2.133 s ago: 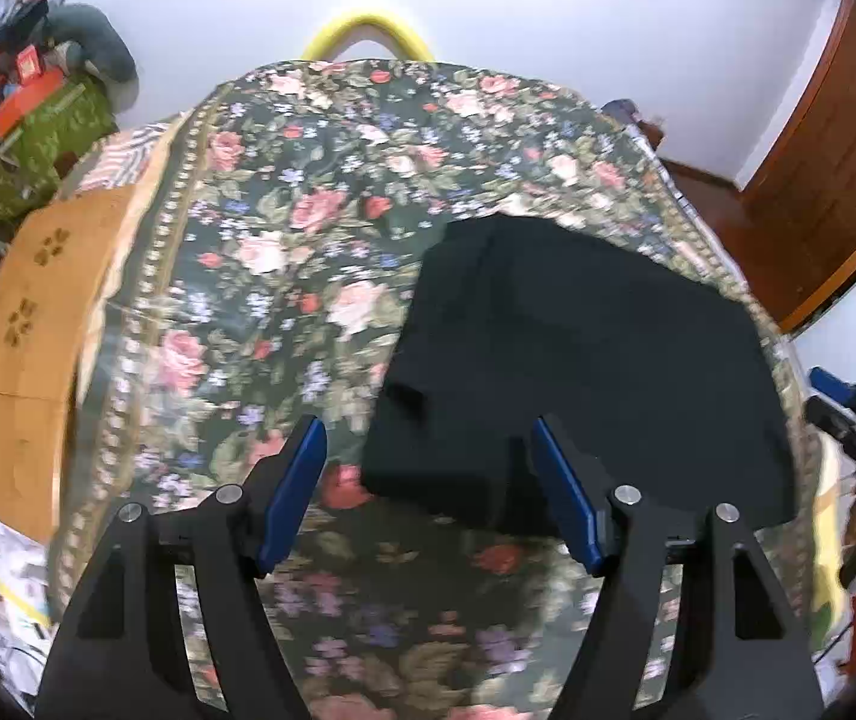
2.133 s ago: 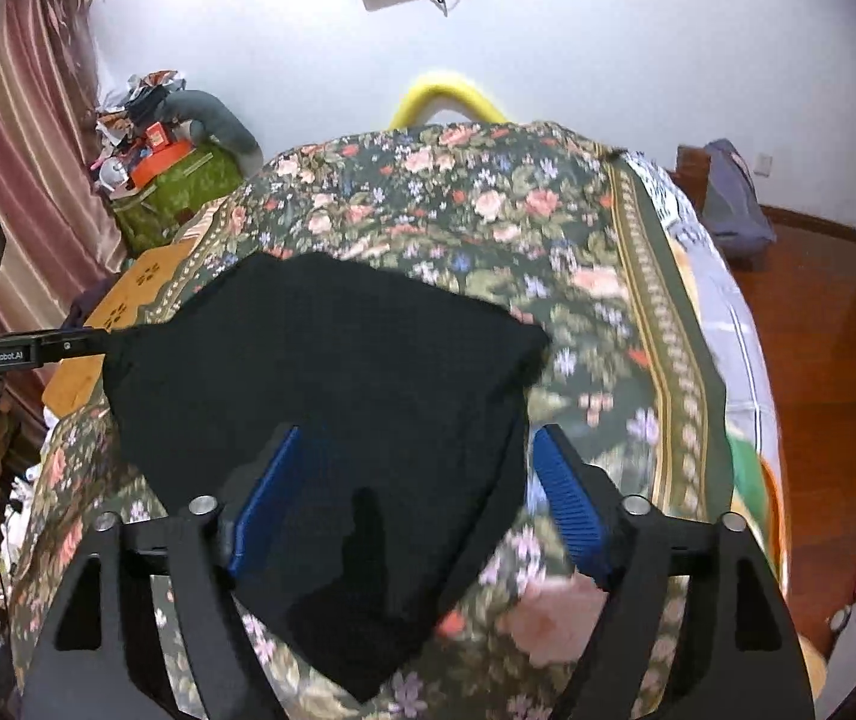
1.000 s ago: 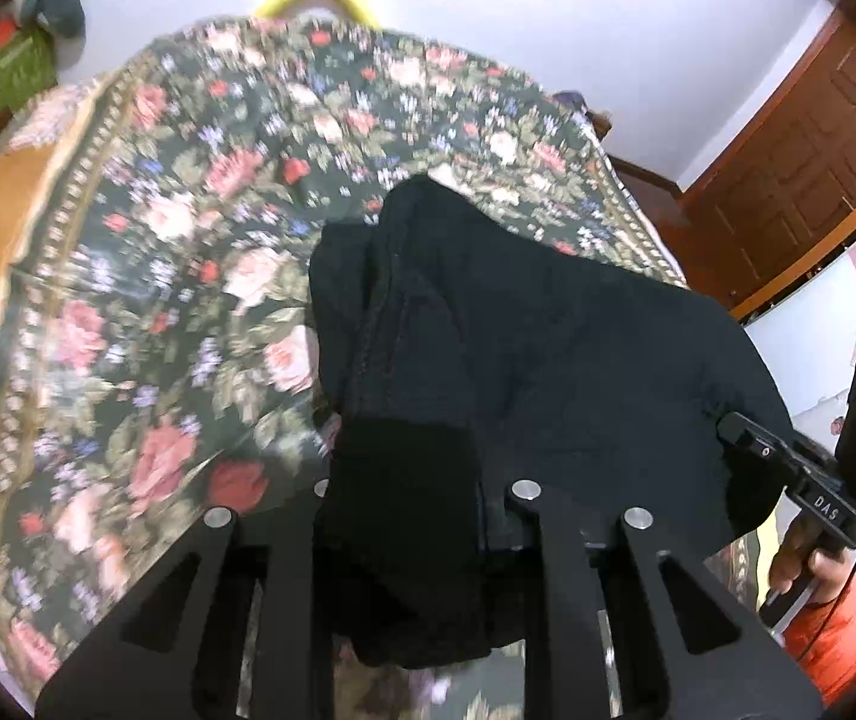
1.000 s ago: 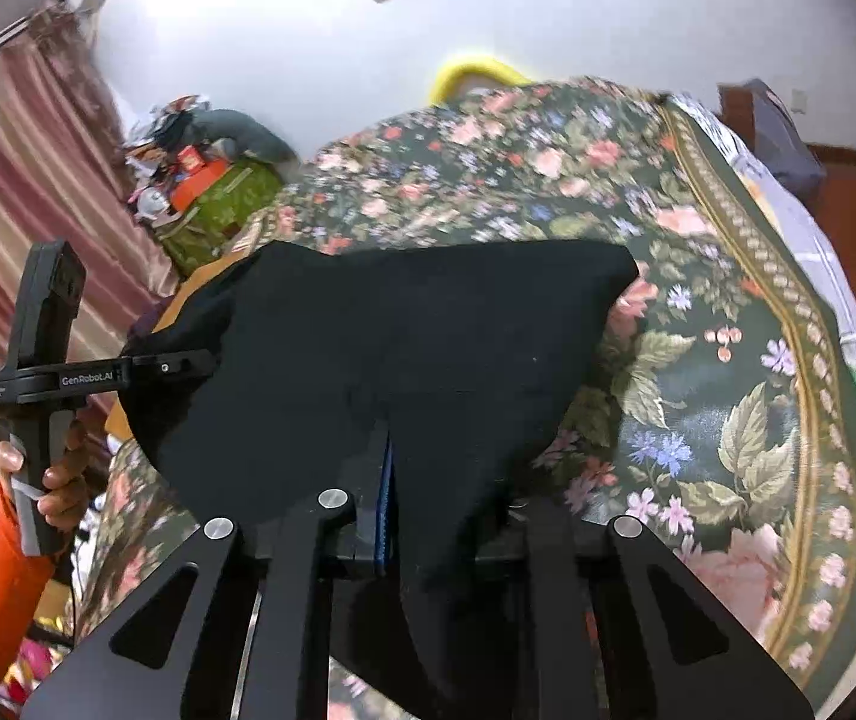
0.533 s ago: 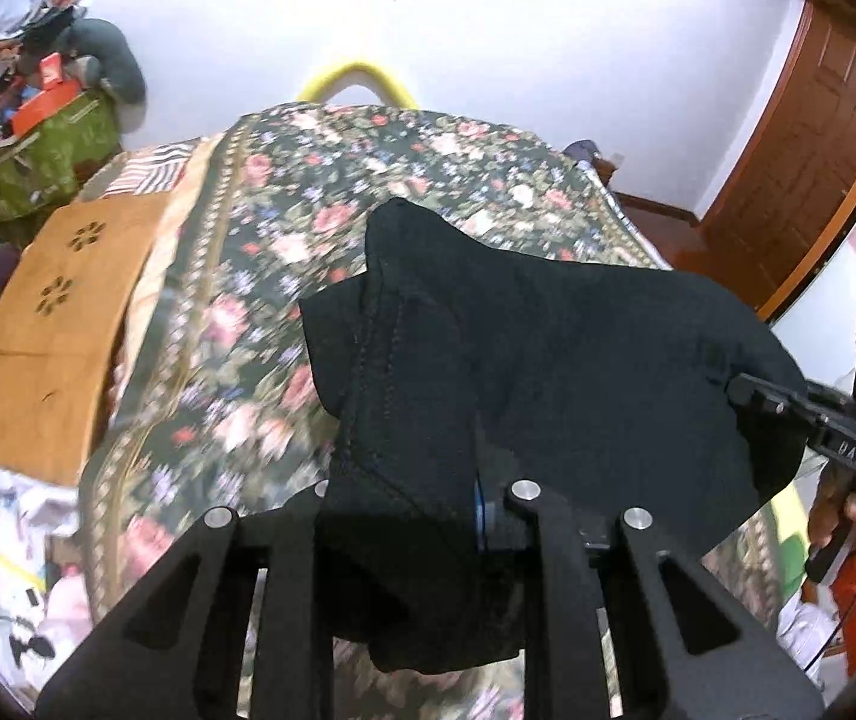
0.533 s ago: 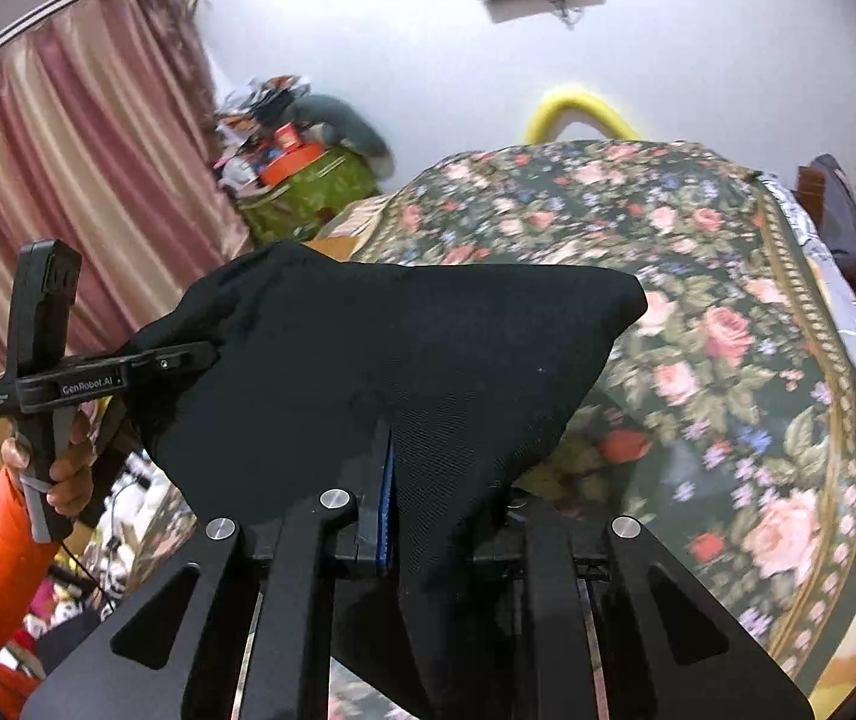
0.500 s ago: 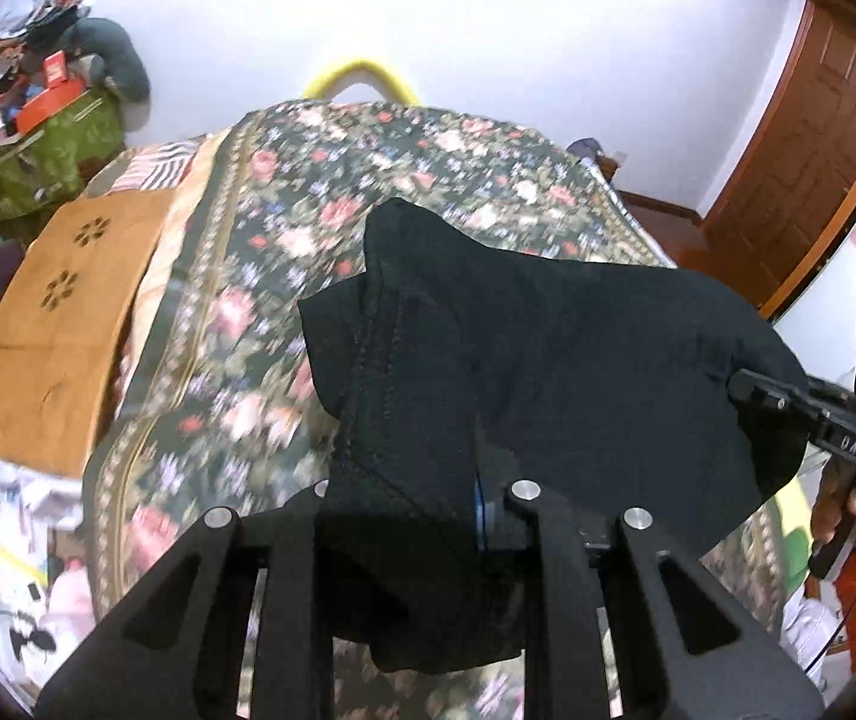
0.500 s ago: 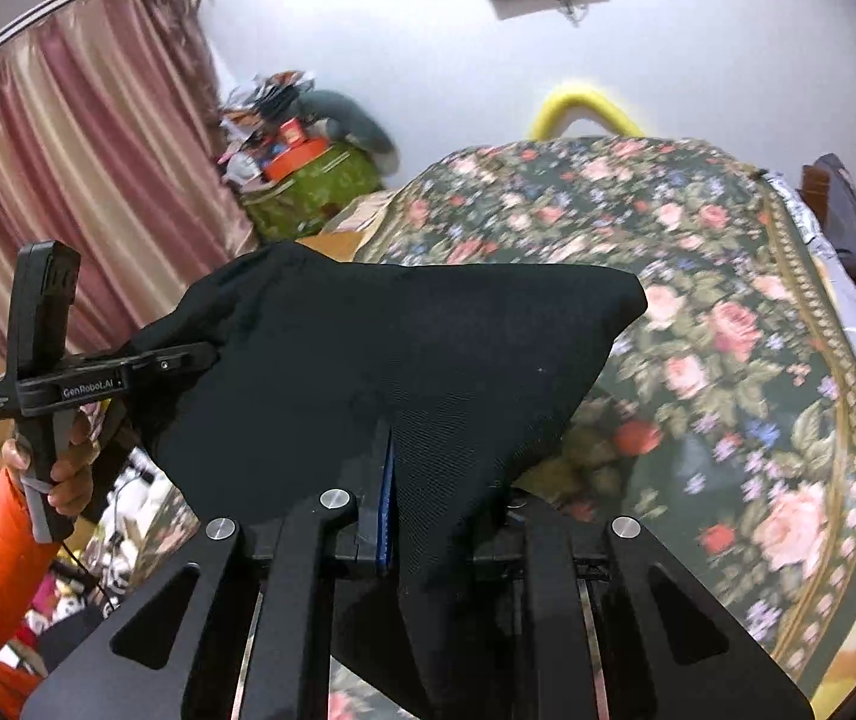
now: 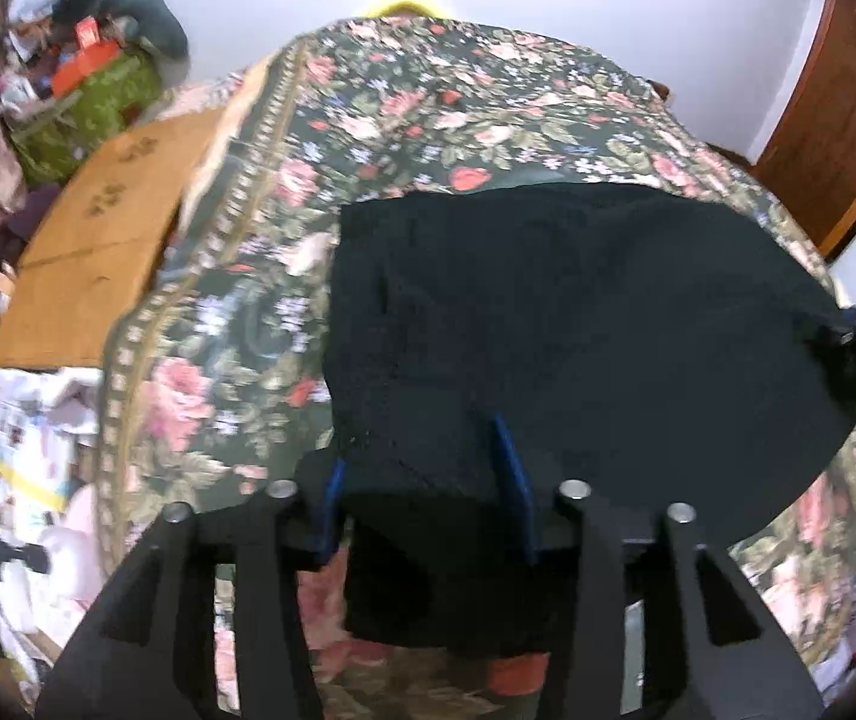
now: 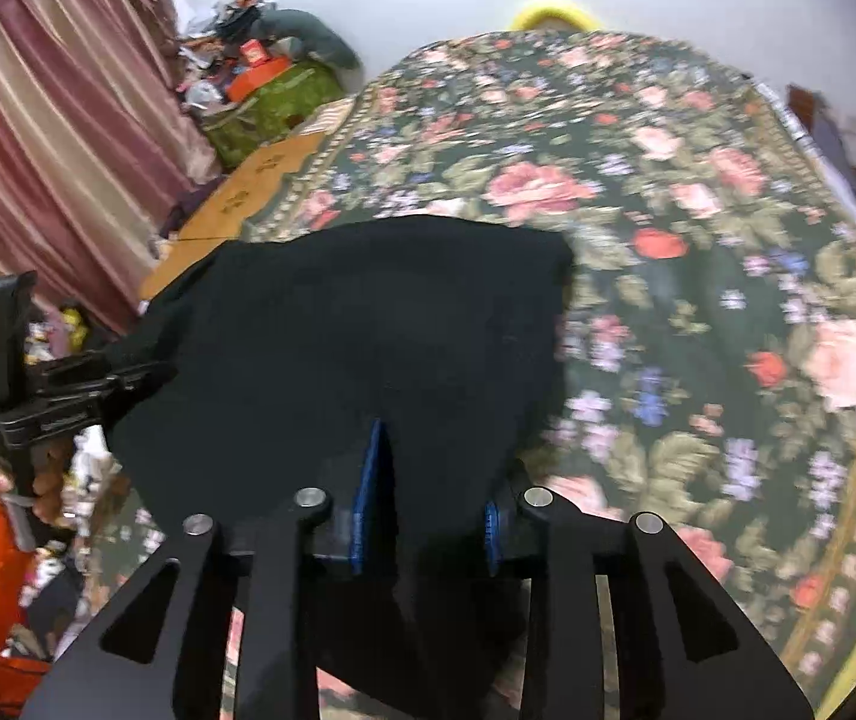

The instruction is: Fold small clothes

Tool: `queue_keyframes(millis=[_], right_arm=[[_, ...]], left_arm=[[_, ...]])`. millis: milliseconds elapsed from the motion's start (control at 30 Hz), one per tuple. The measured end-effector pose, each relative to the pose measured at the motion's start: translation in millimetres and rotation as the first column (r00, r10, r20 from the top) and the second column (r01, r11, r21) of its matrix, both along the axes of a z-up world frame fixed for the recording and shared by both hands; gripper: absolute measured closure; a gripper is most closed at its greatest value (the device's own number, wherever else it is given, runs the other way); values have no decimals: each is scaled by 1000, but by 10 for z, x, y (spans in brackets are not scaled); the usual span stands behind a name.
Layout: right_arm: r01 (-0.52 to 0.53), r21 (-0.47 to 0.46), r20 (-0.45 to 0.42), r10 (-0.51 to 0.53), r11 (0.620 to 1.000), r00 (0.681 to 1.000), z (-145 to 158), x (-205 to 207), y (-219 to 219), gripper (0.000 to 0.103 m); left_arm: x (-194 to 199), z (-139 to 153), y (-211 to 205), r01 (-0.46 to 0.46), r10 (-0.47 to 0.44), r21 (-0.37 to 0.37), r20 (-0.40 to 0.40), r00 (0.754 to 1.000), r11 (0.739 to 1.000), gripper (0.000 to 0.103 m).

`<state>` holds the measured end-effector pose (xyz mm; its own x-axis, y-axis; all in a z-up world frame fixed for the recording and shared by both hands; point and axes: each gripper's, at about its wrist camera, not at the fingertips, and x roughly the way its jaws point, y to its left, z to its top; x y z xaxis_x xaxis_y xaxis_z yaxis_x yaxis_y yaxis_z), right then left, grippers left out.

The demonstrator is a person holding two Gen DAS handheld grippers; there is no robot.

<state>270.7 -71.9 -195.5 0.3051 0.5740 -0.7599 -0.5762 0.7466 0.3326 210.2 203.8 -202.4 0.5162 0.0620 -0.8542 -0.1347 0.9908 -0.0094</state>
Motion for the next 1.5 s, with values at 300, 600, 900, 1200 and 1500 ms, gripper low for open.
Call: queue_keyframes(millis=[300,600,900,1200,1500], right_arm=[[-4,-26,225,10,1000,974,480,-170,-6,56],[-144,-31,204,147,989,968,337,-149,569,37],[-178,-72,116,185,981,976,-95,-26,705,26],[-98,-117,116,111,988,987,-121,-122,262,26],[-129,-56,193,138,990,971,216,-470,290,26]], left_arm=[[-52,452,79,-41,33,93,94,995,995,45],[326,613,-418,85,-90,45,135,987,995,26],[592,-8,-579,124,-122,61,-45,992,990,24],[266,-79,-105,-1,5,110,-41,999,994,13],[-98,284,-31,-53,50,70,44,998,996,13]])
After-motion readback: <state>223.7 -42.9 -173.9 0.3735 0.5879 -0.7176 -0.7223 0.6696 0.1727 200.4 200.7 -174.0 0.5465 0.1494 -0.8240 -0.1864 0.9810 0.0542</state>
